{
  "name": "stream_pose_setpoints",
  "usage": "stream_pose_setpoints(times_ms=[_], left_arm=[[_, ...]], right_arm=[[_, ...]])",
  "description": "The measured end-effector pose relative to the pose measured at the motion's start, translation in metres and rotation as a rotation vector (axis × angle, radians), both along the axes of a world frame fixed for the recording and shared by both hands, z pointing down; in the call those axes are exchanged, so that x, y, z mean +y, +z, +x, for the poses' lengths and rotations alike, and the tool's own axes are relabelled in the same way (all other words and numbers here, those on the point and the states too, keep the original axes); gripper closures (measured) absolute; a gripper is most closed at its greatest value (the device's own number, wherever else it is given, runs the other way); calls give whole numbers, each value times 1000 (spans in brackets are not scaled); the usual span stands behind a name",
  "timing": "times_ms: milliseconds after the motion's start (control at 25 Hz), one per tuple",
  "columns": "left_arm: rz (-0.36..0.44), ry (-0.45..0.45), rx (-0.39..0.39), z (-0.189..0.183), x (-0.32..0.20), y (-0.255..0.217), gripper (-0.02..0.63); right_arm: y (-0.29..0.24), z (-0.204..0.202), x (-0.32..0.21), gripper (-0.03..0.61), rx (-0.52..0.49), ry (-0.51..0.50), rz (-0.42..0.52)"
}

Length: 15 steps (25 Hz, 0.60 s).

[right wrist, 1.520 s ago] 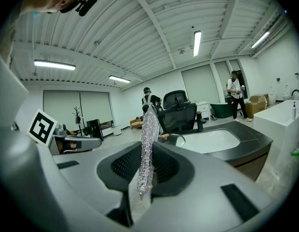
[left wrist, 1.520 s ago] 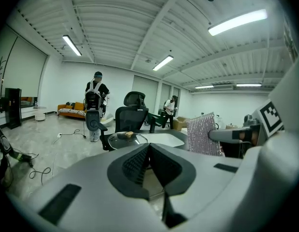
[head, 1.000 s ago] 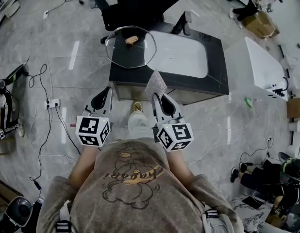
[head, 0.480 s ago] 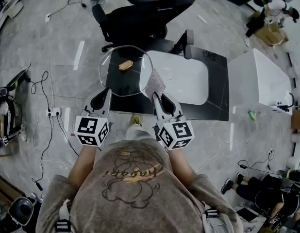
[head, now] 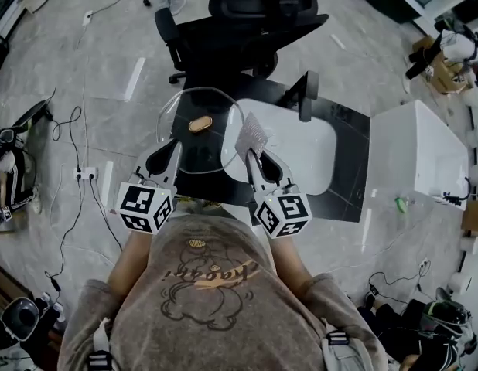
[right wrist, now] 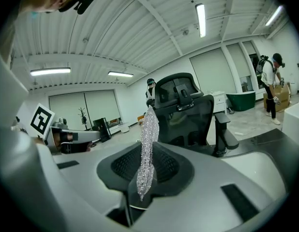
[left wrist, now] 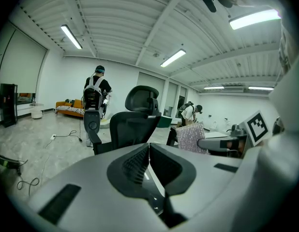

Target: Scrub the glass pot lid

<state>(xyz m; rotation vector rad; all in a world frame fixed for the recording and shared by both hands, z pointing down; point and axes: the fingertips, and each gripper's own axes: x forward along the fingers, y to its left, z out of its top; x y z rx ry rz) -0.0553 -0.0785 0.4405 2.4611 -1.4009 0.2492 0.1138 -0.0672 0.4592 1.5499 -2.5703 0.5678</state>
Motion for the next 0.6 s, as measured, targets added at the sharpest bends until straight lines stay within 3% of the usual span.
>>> stream_pose_setpoints(times_ms=[160,200,280,320,600], left_arm=[[-10,37,-1,3,-11,5,591],[-10,52,-5,4,-13,5,559],[-6,90,-12,7,-17,6,423],[-3,108,-15,7,-19,6,408],[-1,232,-90,18,-43,22,408]], right_arm=[[0,-5,-12,502,3,10,4],[1,-7,-15,502,6,14,1],[2,-13,-18,502,9,19,-4],[3,-16,-19,502,11,18,-3],[9,-22,-28,502,14,60,-14]])
